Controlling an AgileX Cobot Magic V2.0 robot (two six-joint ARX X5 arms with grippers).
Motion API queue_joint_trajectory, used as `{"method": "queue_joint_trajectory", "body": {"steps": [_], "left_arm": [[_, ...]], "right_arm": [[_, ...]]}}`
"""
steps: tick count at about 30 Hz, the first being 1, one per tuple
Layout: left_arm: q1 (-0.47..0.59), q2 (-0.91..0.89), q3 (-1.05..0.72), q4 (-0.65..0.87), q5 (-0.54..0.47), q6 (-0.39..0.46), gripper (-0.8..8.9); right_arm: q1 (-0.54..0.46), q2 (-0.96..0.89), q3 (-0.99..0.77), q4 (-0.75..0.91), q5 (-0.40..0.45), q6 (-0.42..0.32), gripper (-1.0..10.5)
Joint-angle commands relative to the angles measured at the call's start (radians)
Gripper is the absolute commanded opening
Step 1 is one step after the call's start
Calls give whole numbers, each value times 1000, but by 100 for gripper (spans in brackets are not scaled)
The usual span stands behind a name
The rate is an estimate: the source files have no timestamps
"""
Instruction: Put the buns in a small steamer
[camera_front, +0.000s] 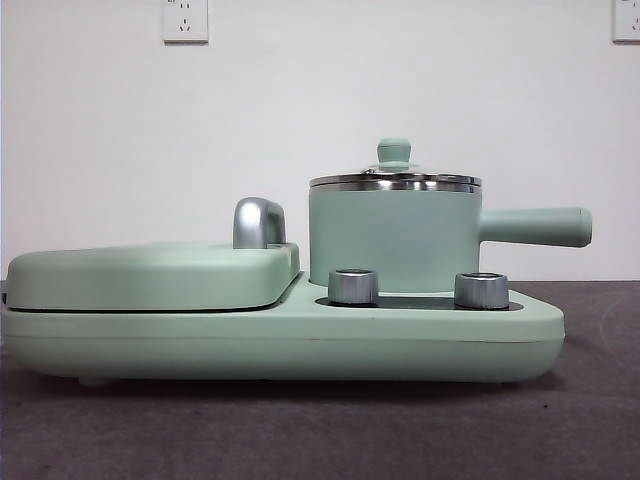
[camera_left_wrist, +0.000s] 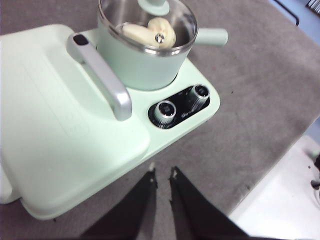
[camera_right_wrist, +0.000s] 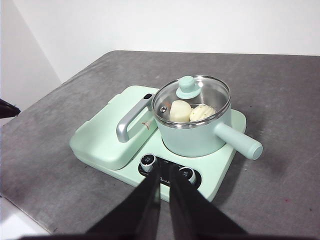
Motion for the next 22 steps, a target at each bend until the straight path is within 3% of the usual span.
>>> {"method": "queue_joint_trajectory", "body": {"steps": [1,10,15,22], "left_arm": [[-5,2,15,18,1,-13,25],[-5,-3,15,35,1,-13,25],[52,-76,-1,50,8,-8,19],[329,-237,-221,219,4,243,21]], "right_arm": [[6,3,10,9,0,-5,19],[6,3,10,9,0,-5,19],[6,3,10,9,0,-5,19],[6,3,10,9,0,-5,19]]}}
